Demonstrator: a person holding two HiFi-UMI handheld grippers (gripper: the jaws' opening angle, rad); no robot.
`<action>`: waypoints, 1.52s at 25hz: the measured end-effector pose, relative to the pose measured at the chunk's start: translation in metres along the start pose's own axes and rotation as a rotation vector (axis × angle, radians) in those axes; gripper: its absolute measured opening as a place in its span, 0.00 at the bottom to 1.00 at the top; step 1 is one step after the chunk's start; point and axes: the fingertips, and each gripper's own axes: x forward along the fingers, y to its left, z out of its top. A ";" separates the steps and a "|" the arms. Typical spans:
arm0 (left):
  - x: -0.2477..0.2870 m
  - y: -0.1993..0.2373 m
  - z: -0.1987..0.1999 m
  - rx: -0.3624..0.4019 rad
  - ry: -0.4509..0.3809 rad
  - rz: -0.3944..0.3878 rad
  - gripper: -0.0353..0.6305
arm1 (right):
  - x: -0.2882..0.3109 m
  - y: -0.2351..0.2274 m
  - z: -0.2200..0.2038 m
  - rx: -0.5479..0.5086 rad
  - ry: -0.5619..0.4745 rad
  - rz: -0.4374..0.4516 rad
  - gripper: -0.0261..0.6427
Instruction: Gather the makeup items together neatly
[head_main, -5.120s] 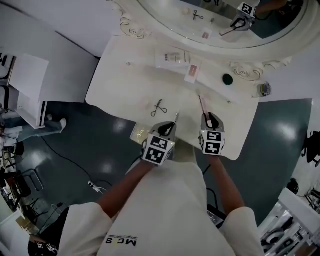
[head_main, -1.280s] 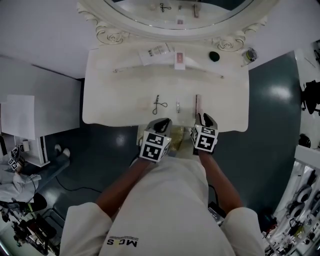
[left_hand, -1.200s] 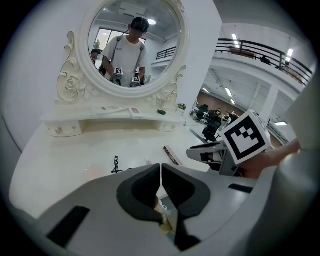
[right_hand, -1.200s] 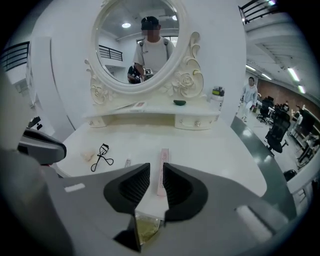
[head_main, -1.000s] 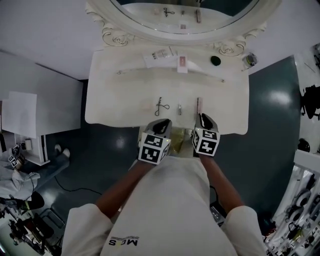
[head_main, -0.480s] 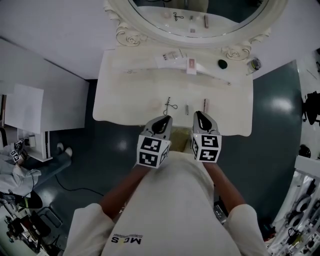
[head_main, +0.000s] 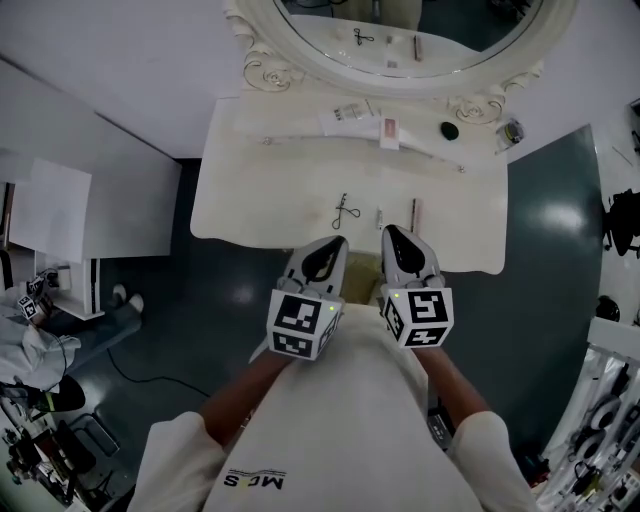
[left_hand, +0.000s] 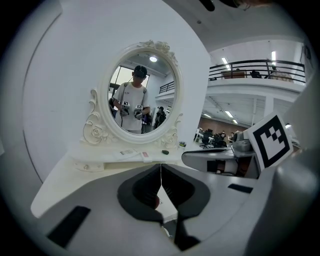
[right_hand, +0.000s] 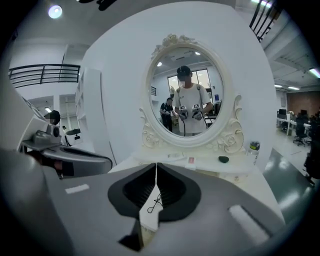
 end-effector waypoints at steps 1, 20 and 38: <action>-0.003 -0.002 0.003 0.003 -0.012 -0.002 0.07 | -0.003 0.003 0.004 -0.005 -0.015 0.005 0.06; -0.032 -0.019 0.015 0.076 -0.099 0.030 0.07 | -0.042 0.029 0.025 -0.092 -0.141 0.082 0.04; -0.039 -0.018 0.006 0.074 -0.094 0.022 0.07 | -0.056 0.027 0.019 -0.085 -0.136 0.031 0.04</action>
